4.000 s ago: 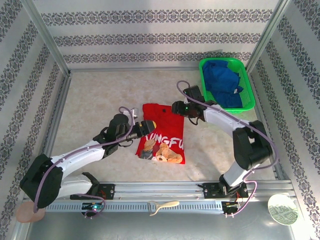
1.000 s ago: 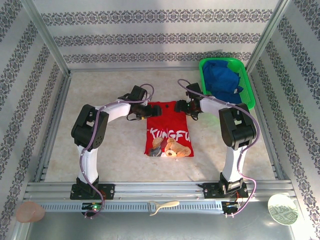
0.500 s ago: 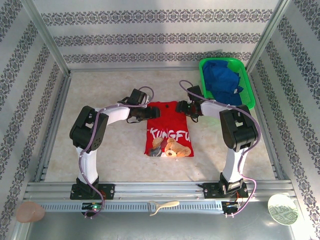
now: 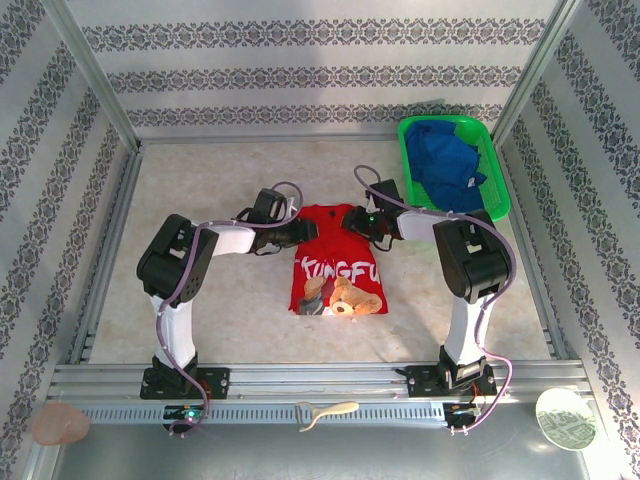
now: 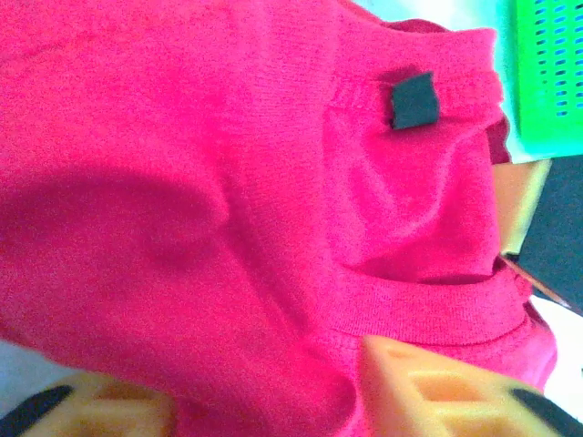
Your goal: Fold the inside-out t-shirt
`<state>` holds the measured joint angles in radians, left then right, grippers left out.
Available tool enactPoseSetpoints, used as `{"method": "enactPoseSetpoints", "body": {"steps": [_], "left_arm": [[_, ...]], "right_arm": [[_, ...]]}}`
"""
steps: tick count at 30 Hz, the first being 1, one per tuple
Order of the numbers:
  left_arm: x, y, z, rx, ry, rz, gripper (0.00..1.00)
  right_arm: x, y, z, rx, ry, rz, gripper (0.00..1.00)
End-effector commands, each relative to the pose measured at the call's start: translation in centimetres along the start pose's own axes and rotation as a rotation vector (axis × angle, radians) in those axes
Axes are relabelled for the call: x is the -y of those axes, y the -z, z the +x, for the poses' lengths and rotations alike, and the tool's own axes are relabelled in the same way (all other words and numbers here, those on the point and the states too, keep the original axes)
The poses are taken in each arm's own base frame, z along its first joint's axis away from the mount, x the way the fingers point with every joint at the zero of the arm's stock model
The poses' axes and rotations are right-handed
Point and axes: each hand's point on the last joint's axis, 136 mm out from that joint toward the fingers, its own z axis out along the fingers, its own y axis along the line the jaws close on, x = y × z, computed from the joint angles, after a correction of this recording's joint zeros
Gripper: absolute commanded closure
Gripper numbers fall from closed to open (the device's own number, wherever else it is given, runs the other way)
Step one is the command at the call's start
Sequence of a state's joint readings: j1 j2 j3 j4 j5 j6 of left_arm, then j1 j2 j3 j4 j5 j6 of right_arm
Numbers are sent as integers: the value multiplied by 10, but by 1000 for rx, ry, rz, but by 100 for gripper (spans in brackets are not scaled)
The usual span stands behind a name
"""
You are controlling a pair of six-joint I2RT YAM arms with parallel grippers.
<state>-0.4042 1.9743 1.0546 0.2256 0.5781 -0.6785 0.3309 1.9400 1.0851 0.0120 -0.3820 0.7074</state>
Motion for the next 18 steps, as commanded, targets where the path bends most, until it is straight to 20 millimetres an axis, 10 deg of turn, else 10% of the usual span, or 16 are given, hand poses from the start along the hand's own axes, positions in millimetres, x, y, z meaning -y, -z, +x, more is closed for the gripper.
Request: {"method": "enactPoseSetpoints", "body": {"steps": [1,7,11,18], "left_arm": [[-13,-4,2,11,47,-6,45],[-34,-16,-2,7,44,-24,61],[-31,-17,-9,19,47,30,97],[14,36,-45,185,-29,117,100]], "right_arm": [[8,-13,20,-75,-45,-17,55],[8,-21,19,-86,-100,-70,100],[3,-13,14,-65,-108,-112,100],[-26,32,-10,37,-88,-193,100]]}}
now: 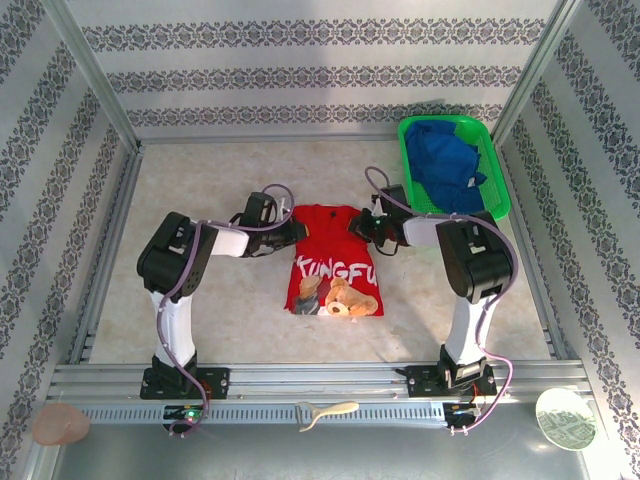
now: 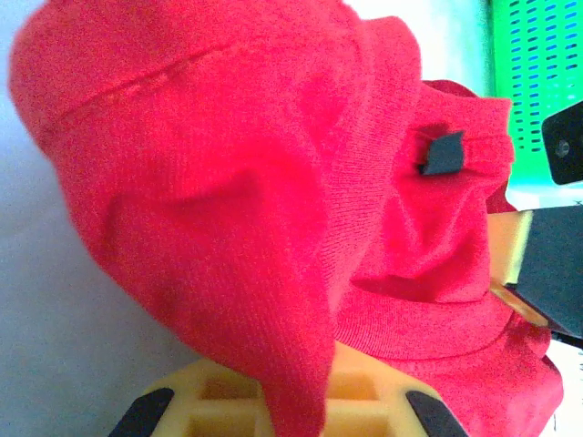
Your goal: Fold the inside-out t-shirt
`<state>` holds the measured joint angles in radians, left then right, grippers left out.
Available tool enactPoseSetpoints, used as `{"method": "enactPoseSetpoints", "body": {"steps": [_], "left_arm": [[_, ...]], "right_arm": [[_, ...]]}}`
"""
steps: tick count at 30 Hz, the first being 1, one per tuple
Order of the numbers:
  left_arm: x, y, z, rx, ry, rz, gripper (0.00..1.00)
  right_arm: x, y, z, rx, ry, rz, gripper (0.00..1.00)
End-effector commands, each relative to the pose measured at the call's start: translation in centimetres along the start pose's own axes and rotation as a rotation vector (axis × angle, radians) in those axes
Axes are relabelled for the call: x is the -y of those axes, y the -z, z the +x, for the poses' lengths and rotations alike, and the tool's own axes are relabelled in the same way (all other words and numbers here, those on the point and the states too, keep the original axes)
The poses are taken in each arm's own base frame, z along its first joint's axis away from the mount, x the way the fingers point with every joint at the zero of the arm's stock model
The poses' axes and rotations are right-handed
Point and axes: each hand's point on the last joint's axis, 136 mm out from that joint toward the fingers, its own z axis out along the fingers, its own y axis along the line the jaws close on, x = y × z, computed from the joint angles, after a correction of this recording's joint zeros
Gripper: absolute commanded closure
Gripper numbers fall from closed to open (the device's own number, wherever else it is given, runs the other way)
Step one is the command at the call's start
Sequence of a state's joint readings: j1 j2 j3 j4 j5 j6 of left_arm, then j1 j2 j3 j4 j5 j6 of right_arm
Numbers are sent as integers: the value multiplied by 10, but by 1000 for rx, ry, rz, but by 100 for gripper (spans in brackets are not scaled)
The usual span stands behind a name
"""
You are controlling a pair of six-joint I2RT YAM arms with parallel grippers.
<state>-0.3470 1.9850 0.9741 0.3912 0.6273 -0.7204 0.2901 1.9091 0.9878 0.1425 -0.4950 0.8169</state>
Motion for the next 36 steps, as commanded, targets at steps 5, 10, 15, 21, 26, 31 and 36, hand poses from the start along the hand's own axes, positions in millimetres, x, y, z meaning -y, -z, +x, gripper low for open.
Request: {"method": "enactPoseSetpoints", "body": {"steps": [5,10,15,21,26,31,36], "left_arm": [[54,31,-75,168,-96,113,100],[93,50,-140,247,-174,160,100],[152,91,-180,319,-319,193,100],[150,110,-152,342,-365,203,100],[88,89,-84,310,-264,185,100],[56,77,-21,295,-207,148,100],[46,68,-12,289,-225,92,100]], "right_arm": [[-61,27,-45,95,24,-141,100],[-118,47,-95,181,76,-229,100],[-182,99,-128,297,178,-331,100],[-182,124,-96,338,273,-323,100],[-100,83,-8,258,284,-192,100],[-42,74,47,265,261,-124,100],[-37,83,43,322,282,-79,100]]}}
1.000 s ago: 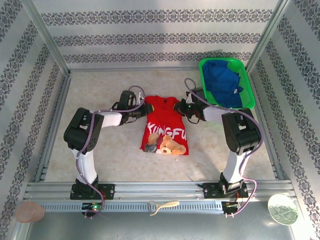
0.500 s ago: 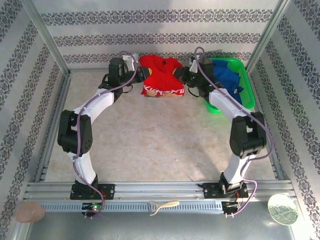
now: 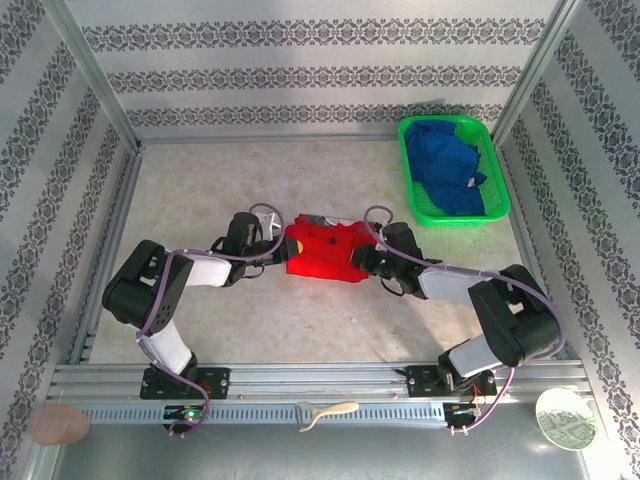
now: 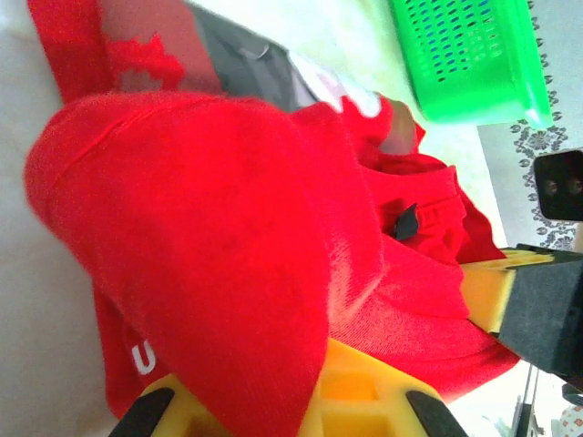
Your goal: Fold the inside-out t-shirt
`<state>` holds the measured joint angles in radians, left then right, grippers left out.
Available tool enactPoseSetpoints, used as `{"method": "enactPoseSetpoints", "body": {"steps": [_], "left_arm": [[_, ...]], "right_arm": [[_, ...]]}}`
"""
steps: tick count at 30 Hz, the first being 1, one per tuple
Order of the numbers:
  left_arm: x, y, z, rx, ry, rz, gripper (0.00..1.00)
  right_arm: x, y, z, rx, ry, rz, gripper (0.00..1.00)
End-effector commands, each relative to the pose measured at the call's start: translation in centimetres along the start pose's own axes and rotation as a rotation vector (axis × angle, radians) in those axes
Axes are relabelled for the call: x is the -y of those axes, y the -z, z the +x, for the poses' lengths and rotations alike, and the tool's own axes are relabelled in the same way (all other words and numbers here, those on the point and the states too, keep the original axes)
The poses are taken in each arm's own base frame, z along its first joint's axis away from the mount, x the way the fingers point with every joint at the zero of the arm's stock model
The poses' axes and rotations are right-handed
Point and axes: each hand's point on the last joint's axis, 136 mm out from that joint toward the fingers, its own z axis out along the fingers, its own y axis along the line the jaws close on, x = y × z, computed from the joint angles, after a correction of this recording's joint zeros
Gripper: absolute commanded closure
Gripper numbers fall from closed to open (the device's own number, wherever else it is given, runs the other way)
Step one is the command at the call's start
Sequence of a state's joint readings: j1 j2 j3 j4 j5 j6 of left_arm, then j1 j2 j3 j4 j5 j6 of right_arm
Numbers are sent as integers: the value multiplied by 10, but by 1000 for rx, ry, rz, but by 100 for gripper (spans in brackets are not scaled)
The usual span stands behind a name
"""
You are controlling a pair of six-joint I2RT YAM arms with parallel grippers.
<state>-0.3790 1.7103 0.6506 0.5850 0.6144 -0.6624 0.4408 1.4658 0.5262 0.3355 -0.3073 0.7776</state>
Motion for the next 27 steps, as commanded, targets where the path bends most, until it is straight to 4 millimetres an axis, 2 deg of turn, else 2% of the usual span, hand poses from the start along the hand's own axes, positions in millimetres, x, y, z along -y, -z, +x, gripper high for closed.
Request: {"method": "enactPoseSetpoints", "body": {"steps": [1,5,9,16,19,21,23,24,27], "left_arm": [[11,8,-58,208,-93,-14,100],[13,0,-74,202,-140,-43,100],[9,-15,-86,176,-166,-72,100],[-36,-57,-77,90,-134,-153,100],[-55,-70,-70,64,-111,-187,100],[-57,-73,-74,66,-104,-192,92],[-50,-72,-80,75,-110,-181,74],[-45,-70,-84,81,-113,-173,68],[-25,-54,-98,116,-132,-158,44]], "right_arm": [[-26,16,-50,190,91,-31,100],[-26,20,-71,245,114,19,100],[-6,15,-84,274,80,103,100],[54,-5,-83,258,-69,305,100],[73,-17,-83,229,-114,341,100],[76,-20,-87,217,-111,343,82],[74,-12,-94,215,-94,336,61],[71,-5,-98,231,-85,332,56],[56,22,-103,268,-74,302,53]]}}
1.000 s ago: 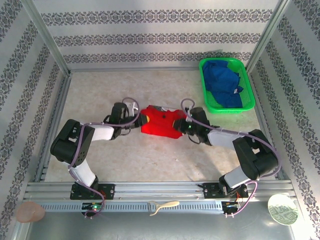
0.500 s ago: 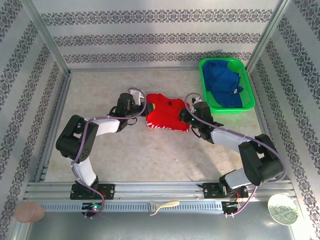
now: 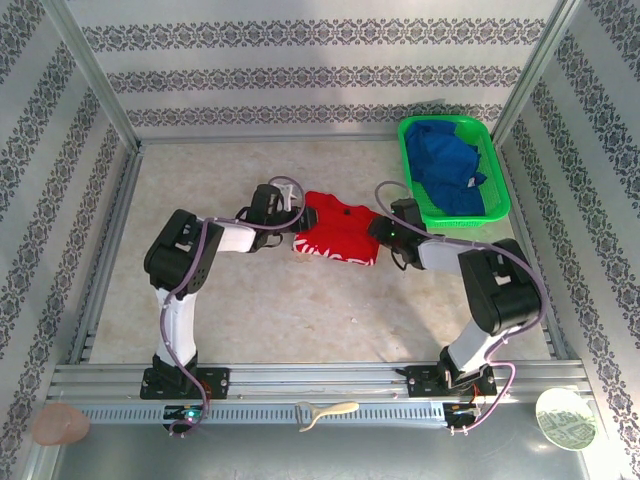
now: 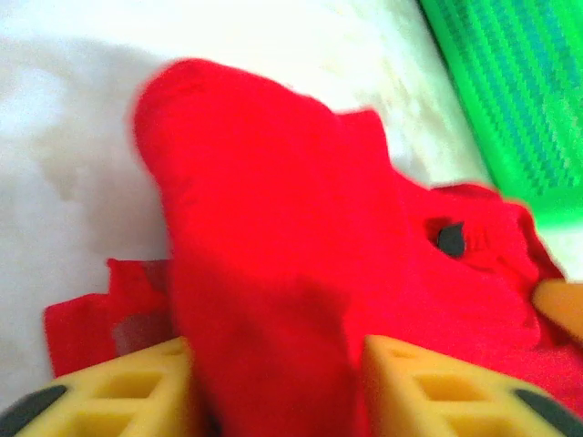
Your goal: Fold the inside-out t-shirt
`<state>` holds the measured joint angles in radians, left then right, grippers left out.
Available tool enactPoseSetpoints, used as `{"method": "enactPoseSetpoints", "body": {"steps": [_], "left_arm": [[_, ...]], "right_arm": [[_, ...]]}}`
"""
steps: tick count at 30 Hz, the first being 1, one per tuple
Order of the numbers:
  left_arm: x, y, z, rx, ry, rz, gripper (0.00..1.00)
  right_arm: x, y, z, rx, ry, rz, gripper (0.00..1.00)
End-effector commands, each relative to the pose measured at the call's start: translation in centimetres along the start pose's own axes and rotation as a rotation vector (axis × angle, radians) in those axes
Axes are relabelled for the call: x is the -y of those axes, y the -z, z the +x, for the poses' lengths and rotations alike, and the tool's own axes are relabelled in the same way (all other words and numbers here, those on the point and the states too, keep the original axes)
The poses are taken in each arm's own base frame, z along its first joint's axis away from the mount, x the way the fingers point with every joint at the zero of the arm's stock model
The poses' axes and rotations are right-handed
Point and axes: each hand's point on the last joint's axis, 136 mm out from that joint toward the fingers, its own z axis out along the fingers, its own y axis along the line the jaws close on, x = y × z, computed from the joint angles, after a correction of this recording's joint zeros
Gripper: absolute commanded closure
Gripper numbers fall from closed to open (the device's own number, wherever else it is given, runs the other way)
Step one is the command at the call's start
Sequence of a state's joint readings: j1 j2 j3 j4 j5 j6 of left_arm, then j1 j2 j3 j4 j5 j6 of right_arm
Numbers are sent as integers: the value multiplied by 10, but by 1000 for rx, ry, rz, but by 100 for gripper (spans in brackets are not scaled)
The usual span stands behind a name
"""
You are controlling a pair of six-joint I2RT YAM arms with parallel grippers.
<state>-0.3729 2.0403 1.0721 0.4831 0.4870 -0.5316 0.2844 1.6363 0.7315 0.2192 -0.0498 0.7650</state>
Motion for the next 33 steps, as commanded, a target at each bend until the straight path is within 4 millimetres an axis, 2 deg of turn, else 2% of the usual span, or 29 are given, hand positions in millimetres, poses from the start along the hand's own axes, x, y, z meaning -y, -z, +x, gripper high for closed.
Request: {"method": "enactPoseSetpoints", "body": {"steps": [1,5,7,9,11,13,15,20,22,24,27,30,31,33], "left_arm": [[7,26,-29,51,-8,-45,39],[38,63,-48,112,-10,-2,32],[57,73,-47,120,-3,41,31],[76,73,-41,108,4,90,31],[95,62,-26,75,29,156,31],[104,47,-13,51,64,203,31],[98,34,1,39,114,215,31],[53,12,40,8,197,156,32],[37,8,53,-6,213,121,32],[27,9,57,-1,234,112,32],[34,19,46,24,235,136,32],[53,39,18,62,210,164,31],[58,46,9,74,202,165,29],[58,63,-8,105,182,127,19]], "right_arm": [[-14,37,-19,61,18,-40,53],[-48,69,-5,17,36,-169,64],[-67,75,11,-21,46,-227,70],[-80,73,24,-49,51,-255,75],[-94,61,38,-85,45,-286,77],[-97,46,49,-114,28,-298,81],[-89,29,56,-125,4,-284,84],[-31,-9,58,-121,-117,-185,87],[-22,-16,57,-141,-178,-208,87],[-21,-16,56,-164,-209,-239,87],[-32,-3,44,-163,-205,-304,86],[-48,15,24,-138,-181,-354,86],[-52,19,18,-129,-173,-364,85],[-61,25,6,-116,-145,-373,85]]}}
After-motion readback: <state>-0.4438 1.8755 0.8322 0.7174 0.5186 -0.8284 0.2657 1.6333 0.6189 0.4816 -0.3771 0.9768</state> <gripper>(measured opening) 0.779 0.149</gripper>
